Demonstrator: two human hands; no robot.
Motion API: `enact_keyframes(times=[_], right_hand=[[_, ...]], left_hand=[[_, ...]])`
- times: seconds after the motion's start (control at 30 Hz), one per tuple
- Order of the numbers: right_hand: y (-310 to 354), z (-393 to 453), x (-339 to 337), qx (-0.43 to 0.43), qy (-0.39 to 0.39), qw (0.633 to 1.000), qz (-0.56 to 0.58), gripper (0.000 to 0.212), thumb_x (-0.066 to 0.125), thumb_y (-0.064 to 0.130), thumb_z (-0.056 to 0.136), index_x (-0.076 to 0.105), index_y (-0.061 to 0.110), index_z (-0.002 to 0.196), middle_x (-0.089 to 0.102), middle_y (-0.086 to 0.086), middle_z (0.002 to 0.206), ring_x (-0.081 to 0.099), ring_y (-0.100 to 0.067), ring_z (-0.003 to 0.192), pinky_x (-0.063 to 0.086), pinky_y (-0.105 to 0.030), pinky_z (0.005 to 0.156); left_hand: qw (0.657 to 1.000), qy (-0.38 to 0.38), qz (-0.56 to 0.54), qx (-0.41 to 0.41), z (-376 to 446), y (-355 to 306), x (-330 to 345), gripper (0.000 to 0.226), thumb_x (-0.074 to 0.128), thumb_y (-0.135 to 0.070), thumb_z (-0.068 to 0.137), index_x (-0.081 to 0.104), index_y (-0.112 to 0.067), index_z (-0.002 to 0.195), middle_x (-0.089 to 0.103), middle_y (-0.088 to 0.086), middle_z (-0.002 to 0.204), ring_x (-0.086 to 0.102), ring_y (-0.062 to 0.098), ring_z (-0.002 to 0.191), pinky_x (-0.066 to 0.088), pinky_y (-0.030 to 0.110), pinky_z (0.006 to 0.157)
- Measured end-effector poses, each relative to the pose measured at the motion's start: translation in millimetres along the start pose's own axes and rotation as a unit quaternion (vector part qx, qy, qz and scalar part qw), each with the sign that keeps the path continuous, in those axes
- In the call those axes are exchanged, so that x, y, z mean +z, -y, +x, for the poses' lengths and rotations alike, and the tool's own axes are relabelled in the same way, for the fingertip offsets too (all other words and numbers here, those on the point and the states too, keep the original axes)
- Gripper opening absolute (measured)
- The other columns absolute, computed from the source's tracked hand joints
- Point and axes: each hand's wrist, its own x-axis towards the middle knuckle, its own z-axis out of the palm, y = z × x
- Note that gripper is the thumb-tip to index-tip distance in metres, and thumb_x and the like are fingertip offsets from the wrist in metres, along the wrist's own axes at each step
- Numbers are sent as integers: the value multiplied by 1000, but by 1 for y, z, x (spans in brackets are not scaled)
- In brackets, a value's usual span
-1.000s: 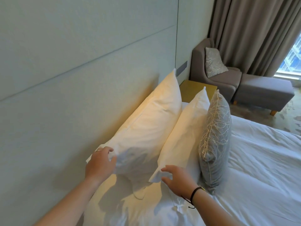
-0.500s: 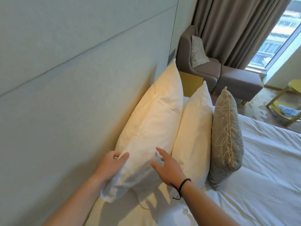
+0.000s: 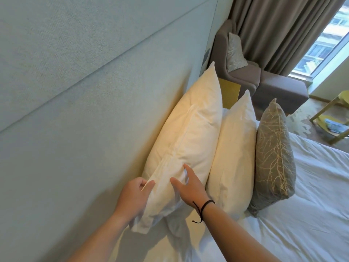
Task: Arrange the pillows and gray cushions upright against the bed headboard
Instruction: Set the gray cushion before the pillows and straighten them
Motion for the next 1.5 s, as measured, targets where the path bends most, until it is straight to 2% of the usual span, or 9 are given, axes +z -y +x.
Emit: enact_keyframes(times=[0.23, 0.43, 0.63, 0.77, 0.97, 1.07, 1.23, 1.33, 1.5], right_hand=[[3, 1, 12, -16, 29, 999, 18, 81, 62, 55, 81, 24, 35, 150, 33, 11, 154, 33, -13, 140, 29, -29, 109], [-5, 3, -1, -9, 46, 998, 52, 75, 63, 51, 82, 28, 39, 147, 37, 10, 152, 37, -14, 137, 36, -32, 108], [-21, 21, -41, 18, 9, 993, 115, 71, 63, 44, 87, 28, 36, 149, 33, 9, 155, 35, -13, 139, 35, -33, 109], [-28, 41, -63, 28, -7, 992, 122, 72, 62, 46, 88, 26, 37, 149, 29, 10, 156, 33, -14, 140, 34, -28, 102], [-30, 82, -76, 30, -49, 989, 138, 75, 62, 54, 83, 26, 41, 148, 30, 11, 156, 32, -12, 140, 31, -29, 106], [-33, 98, -72, 33, -62, 988, 134, 77, 62, 57, 83, 25, 41, 148, 29, 14, 155, 30, -8, 141, 30, -30, 110], [-36, 113, -63, 25, -67, 989, 132, 79, 62, 59, 81, 23, 42, 148, 26, 18, 156, 25, -3, 142, 26, -28, 113], [-36, 116, -60, 26, -66, 990, 123, 80, 61, 61, 81, 21, 43, 149, 18, 17, 159, 20, -4, 144, 22, -29, 116], [-34, 116, -52, 28, -46, 994, 91, 84, 56, 69, 79, 13, 48, 148, 3, 20, 160, 12, -2, 145, 19, -27, 115]], left_hand=[[991, -59, 114, 26, -21, -1, -36, 34, 53, -44, 92, 49, -20, 68, 55, -8, 56, 46, 14, 50, 33, 32, 49], [961, -50, 270, -6, -16, -3, -29, 32, 44, -47, 98, 45, -26, 73, 59, -5, 66, 56, 22, 67, 46, 35, 61], [985, 64, 158, 0, 44, -45, 0, 25, 59, -51, 89, 62, -26, 94, 65, -11, 88, 61, 12, 83, 42, 30, 69], [995, 65, 73, -34, 109, -84, 25, 33, 63, -46, 84, 72, -15, 87, 71, -6, 81, 66, 15, 80, 51, 31, 70], [979, 83, 173, 67, 203, -155, 66, 56, 57, -46, 93, 43, -19, 140, 55, 8, 138, 56, 29, 121, 44, 32, 90], [964, 71, 215, 136, 237, -186, 88, 50, 51, -42, 97, 35, -29, 142, 56, 10, 137, 58, 33, 116, 49, 42, 92], [951, 96, 238, 172, 279, -213, 107, 30, 48, -35, 99, 49, -31, 130, 61, 7, 128, 59, 30, 108, 51, 40, 88], [912, 61, 328, 239, 296, -225, 102, 34, 43, -12, 94, 59, -27, 119, 65, 14, 118, 62, 35, 101, 51, 38, 81], [792, -71, 511, 328, 326, -249, 72, 31, 40, -2, 86, 58, -17, 106, 66, 17, 97, 65, 38, 86, 42, 37, 66]])
